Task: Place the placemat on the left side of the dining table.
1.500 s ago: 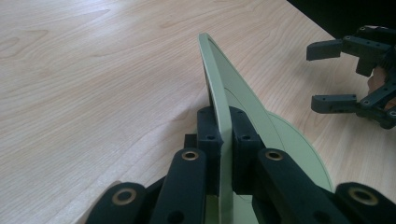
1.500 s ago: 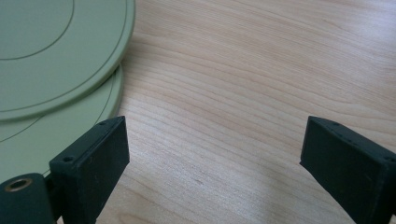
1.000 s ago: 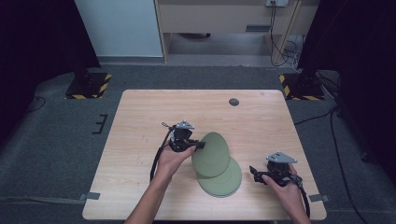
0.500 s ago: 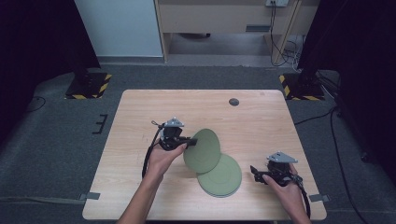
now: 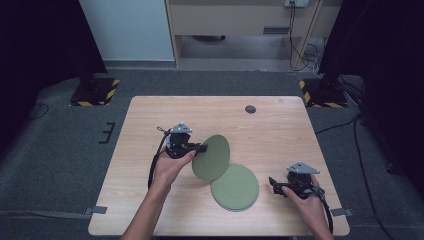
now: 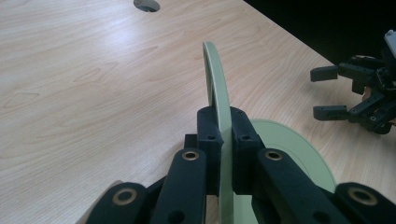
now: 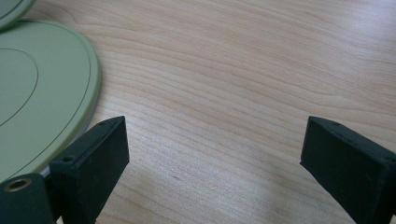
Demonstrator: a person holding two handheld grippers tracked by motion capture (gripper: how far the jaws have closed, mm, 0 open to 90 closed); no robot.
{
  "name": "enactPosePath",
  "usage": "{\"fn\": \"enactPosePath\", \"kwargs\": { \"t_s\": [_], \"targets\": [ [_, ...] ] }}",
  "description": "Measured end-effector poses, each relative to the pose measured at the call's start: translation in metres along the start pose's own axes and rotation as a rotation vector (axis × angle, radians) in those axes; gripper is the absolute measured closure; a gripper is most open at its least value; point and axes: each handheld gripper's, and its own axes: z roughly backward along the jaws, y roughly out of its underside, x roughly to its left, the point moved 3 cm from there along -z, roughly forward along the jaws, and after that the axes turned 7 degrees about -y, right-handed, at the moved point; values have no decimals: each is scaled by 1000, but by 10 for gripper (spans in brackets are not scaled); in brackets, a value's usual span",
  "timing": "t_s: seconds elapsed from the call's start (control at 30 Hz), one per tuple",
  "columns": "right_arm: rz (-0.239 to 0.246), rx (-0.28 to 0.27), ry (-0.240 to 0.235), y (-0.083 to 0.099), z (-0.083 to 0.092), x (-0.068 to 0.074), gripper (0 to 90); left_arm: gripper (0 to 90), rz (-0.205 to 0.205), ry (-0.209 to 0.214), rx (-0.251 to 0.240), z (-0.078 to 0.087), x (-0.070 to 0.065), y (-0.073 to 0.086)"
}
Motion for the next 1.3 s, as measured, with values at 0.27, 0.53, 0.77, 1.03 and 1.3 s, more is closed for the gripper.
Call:
{"fn": "enactPosePath", "kwargs": {
  "t_s": [0.27,0.53,0.77,1.03,1.3],
  "targets": [
    [-22,12,12,1,-1,-5,76,853,-6,-20,-11,8,2,-6],
    [-44,10,25,2,2,-15,76,853,20,-25,-42,14,10,-8],
    [-67,24,41,4,2,-23,75,853,29,-45,-51,19,16,-10],
    [-78,43,49,6,0,-26,74,853,44,-59,-70,29,25,-12],
    [-80,64,57,8,-2,-27,73,853,52,-80,-85,40,35,-12]
  ]
}}
